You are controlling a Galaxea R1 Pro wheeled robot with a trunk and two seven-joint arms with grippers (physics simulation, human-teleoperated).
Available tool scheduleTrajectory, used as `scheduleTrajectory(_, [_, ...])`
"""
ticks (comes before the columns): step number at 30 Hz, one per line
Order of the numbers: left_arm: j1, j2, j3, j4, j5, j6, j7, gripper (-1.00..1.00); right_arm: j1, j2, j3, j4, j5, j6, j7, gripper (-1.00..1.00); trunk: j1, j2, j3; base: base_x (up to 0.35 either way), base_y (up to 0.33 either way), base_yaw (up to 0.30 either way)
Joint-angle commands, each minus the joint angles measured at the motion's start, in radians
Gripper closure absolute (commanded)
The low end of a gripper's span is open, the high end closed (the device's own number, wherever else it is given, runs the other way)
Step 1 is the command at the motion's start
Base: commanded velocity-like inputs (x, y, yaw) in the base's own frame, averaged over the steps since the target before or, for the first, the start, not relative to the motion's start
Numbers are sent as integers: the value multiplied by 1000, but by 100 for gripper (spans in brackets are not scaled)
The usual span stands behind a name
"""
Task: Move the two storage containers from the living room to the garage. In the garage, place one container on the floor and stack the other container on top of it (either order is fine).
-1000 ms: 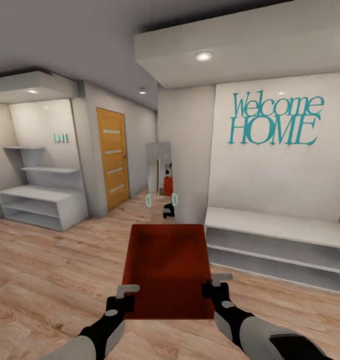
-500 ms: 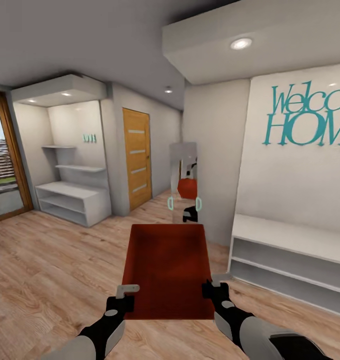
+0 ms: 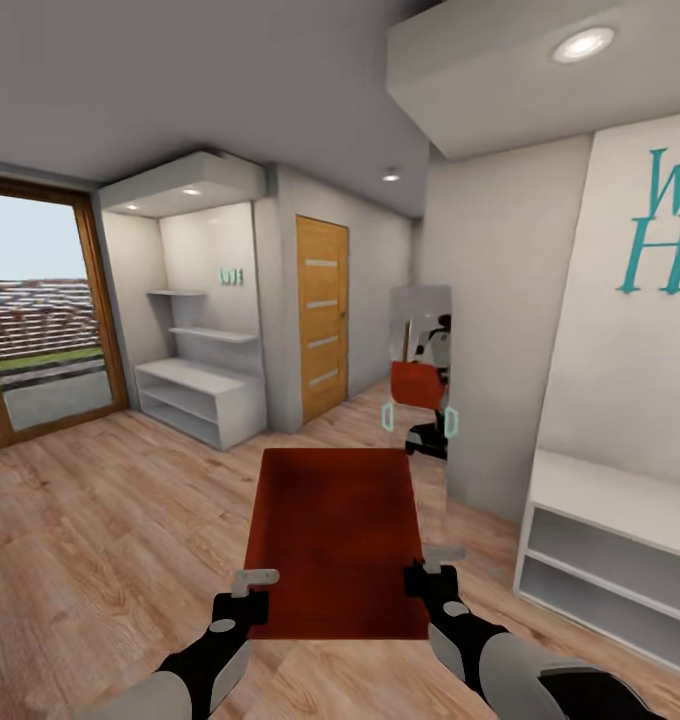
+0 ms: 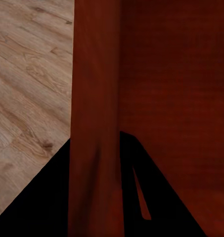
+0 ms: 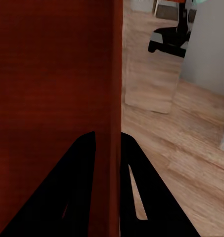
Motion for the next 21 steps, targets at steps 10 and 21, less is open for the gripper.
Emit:
scheduleTrajectory(10, [-2, 8, 25, -3, -7, -7, 20, 100, -1, -6, -25, 5, -20, -5, -10, 100, 1, -1, -2, 321, 0, 300])
scheduleTrajectory(21, [-2, 8, 25, -3, -7, -7, 20, 100, -1, -6, -26, 5, -20, -5, -10, 100, 1, -1, -2, 321, 0, 300])
